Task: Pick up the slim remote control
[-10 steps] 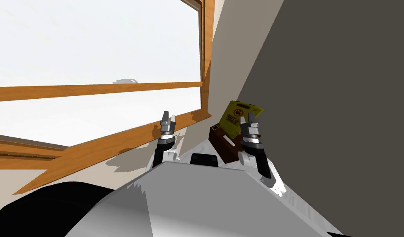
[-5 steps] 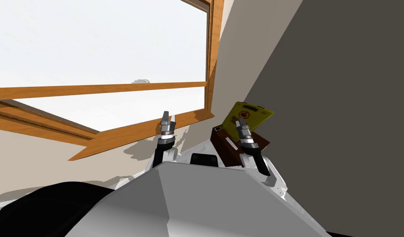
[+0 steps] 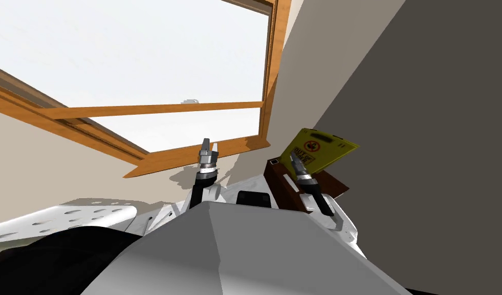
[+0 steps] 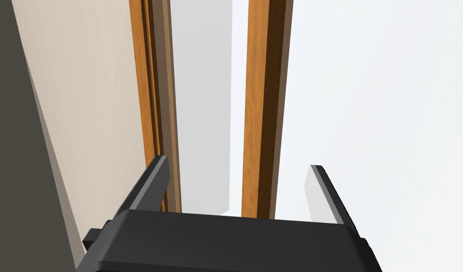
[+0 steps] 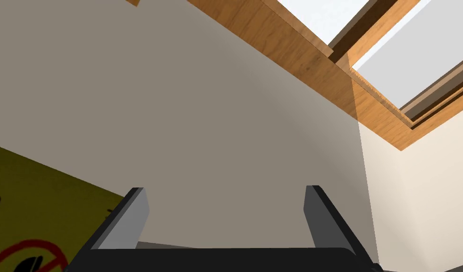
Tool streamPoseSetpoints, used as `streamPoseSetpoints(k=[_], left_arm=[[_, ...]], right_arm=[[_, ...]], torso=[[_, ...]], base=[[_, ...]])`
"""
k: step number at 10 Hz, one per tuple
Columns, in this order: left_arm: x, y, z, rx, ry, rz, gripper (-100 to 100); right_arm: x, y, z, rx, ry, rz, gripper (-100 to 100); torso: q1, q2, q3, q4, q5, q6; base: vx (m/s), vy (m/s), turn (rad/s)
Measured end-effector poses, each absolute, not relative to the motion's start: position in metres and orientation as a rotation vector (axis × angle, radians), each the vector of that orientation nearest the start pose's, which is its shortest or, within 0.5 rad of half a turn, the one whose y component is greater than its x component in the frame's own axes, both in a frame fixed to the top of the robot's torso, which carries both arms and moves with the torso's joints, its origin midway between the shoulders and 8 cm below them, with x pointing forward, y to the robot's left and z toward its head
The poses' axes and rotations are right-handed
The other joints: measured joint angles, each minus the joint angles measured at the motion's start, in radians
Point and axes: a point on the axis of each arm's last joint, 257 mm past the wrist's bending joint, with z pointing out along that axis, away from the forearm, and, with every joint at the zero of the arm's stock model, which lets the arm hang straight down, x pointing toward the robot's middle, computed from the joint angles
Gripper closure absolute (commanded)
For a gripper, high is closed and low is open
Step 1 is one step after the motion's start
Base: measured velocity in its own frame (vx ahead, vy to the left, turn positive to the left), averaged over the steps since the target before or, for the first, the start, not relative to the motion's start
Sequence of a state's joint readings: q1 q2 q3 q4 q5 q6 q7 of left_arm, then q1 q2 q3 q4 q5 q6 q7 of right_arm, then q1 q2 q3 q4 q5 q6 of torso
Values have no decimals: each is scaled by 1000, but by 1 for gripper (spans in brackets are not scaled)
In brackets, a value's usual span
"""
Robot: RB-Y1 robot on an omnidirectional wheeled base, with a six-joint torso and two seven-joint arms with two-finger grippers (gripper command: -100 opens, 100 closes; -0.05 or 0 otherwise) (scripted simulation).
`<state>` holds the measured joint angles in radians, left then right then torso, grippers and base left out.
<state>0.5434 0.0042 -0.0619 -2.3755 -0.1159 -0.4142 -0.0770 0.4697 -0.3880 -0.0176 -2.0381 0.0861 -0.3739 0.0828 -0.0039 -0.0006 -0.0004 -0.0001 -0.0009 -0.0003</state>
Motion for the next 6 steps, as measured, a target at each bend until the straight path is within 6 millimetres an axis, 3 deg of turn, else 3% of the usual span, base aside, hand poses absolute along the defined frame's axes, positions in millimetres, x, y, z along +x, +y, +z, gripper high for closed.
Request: streamPoseSetpoints(k=[2, 6], left_arm=[[341, 251, 35, -584, 718, -1192, 0], [341, 251, 35, -584, 718, -1193, 0]], right_arm=[[402, -292, -134, 503, 1292, 956, -100], [403, -303, -179, 496, 1413, 889, -100]], torso=[[-1, 0, 0, 0, 0, 1], [1, -1, 0, 0, 0, 0]], base=[[-8, -48, 39], [-6, -35, 203]])
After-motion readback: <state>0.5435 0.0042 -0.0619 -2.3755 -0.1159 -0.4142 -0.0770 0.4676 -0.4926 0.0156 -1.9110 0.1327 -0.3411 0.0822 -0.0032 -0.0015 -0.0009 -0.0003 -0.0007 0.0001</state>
